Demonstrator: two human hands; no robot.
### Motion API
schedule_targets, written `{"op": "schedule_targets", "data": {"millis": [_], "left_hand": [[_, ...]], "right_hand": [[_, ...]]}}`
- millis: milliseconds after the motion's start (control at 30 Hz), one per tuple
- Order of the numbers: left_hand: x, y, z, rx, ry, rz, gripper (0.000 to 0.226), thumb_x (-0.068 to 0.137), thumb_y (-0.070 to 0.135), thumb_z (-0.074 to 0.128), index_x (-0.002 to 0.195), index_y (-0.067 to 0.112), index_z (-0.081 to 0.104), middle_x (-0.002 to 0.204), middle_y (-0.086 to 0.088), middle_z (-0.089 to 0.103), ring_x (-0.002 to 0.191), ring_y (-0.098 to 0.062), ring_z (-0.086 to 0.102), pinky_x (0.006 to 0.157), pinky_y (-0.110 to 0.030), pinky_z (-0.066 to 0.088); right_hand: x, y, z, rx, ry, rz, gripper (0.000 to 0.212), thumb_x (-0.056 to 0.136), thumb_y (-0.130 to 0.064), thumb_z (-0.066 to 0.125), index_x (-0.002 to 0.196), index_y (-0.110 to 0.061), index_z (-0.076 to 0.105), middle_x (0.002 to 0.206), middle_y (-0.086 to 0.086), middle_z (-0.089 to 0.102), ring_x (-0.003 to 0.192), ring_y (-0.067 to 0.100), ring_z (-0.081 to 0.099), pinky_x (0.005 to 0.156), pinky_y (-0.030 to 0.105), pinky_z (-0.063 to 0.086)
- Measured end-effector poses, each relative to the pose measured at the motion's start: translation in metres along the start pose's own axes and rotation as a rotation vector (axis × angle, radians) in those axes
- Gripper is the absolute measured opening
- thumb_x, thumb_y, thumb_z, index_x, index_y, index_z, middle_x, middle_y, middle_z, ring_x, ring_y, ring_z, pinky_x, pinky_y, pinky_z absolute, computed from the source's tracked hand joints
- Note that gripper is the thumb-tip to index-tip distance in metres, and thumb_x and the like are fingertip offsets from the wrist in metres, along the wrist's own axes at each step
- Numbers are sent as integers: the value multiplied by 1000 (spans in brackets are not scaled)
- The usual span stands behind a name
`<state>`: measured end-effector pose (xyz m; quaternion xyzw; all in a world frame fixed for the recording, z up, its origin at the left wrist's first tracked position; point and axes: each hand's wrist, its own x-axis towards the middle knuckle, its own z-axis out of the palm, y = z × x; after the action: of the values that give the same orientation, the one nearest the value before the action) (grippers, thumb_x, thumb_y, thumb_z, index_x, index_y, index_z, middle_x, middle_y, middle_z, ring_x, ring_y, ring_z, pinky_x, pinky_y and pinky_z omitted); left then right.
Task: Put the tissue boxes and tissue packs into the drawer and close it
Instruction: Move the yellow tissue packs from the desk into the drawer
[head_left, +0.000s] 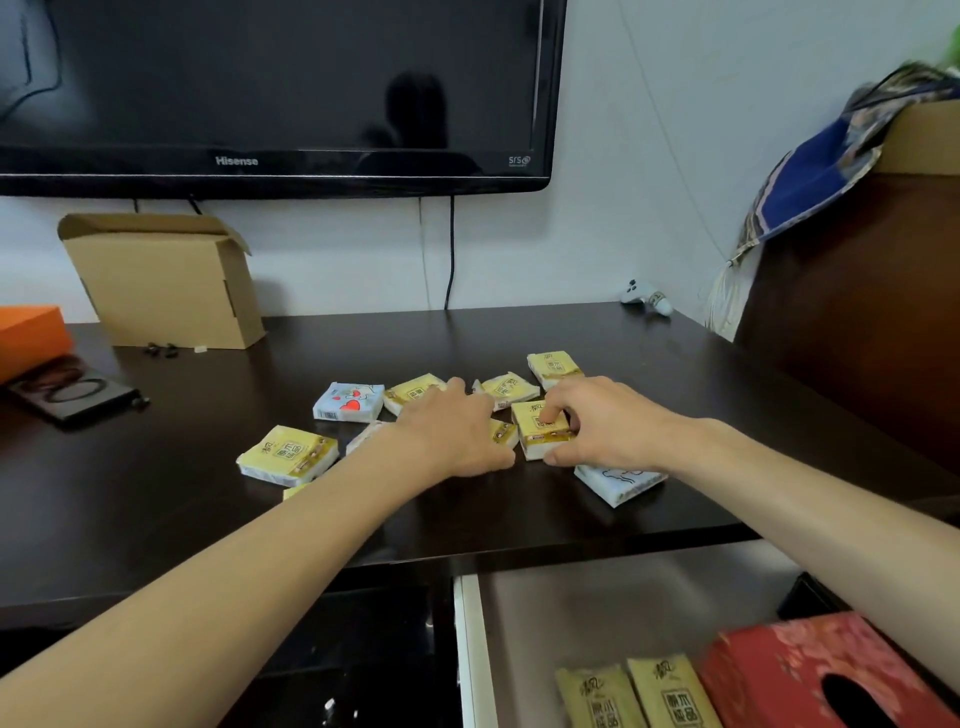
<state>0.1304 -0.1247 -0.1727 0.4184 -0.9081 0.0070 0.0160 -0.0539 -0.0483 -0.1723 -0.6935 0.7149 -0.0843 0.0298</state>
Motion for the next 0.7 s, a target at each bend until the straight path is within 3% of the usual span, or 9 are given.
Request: {"op": "schedule_targets", "data": {"millis": [167,333,500,700], "left_hand": [[-3,-6,-4,-44,-97,45,64,77,49,70,133,25,54,127,-7,55,110,-25,54,77,-34,44],[-6,-11,-3,-157,-138,51,63,75,44,74,131,29,52,123,-2,55,98,-19,49,73,-32,40],[-15,-14,2,-185,1,43,65,73,40,80,128,23,51,116,0,58,95,-16,48,71,-30,39],[-48,-5,-14,-200,147,95,76,72,46,78,135,24,43,123,1,57,97,-16,51,74,-31,42]], "right_hand": [[11,2,-1,75,-79,69,43,79,-41,86,105,-33,52,92,-17,45,82,10,50,57,27,34],[13,-6,-5,52,-57,46,44,75,-44,89,105,-36,58,103,-19,46,102,11,47,74,32,41],[-4,-16,-10,87,64,29,67,68,-47,90,122,-33,53,102,-21,44,108,13,49,86,41,50],[-49,-11,-16,129,220,-5,92,70,-50,88,148,-26,45,127,-13,53,119,10,45,91,37,47]]}}
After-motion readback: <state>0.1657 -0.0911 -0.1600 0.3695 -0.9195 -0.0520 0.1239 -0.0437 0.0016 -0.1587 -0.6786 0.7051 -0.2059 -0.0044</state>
